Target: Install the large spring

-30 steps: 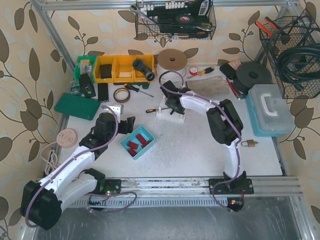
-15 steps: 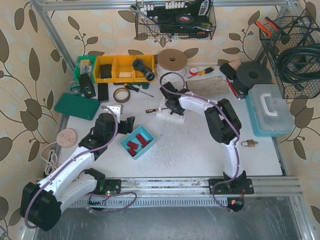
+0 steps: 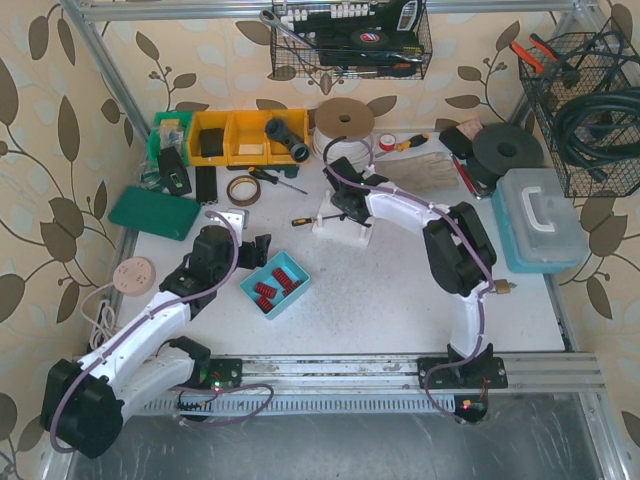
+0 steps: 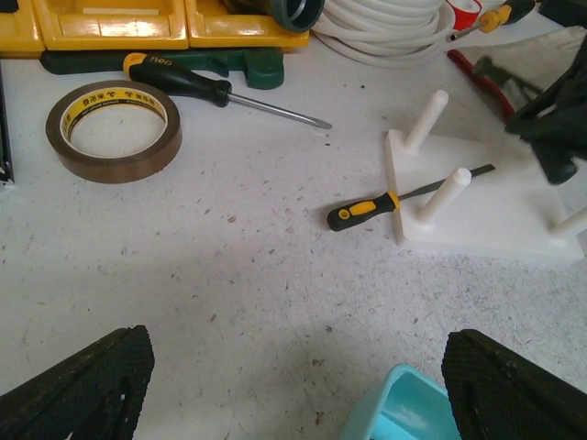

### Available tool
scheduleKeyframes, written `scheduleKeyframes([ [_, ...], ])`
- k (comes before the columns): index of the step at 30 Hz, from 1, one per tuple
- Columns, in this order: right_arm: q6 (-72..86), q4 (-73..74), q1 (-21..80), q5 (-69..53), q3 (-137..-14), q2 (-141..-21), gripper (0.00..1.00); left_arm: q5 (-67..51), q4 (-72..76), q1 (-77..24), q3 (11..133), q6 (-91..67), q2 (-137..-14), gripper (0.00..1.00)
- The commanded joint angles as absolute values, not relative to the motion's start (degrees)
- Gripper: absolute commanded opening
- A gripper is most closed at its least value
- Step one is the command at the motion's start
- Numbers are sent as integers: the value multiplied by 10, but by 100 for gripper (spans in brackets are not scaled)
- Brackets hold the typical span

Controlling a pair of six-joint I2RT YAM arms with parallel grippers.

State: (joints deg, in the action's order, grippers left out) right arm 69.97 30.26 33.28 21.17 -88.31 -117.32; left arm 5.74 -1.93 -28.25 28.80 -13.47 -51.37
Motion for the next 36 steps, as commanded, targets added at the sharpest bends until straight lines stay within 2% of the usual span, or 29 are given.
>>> scheduleKeyframes([
  [1,635,250,336,227,-861,-1111,0,61,-1,-288,292,-128,-524,89],
  [8,512,216,341,234,-818,-1017,0,52,5,-287,292,-127,-534,89],
  [17,358,188,340,280,-686,-861,0,43,5,-288,294,-124,-542,89],
  [24,165,171,311,239,-574,-770,0,39,4,-288,296,-123,-544,89],
  [29,98,188,232,192,-537,-758,0,37,5,-289,295,-121,-544,89],
  [36,19,215,128,156,-542,-833,0,28,10,-289,295,-123,-547,89],
])
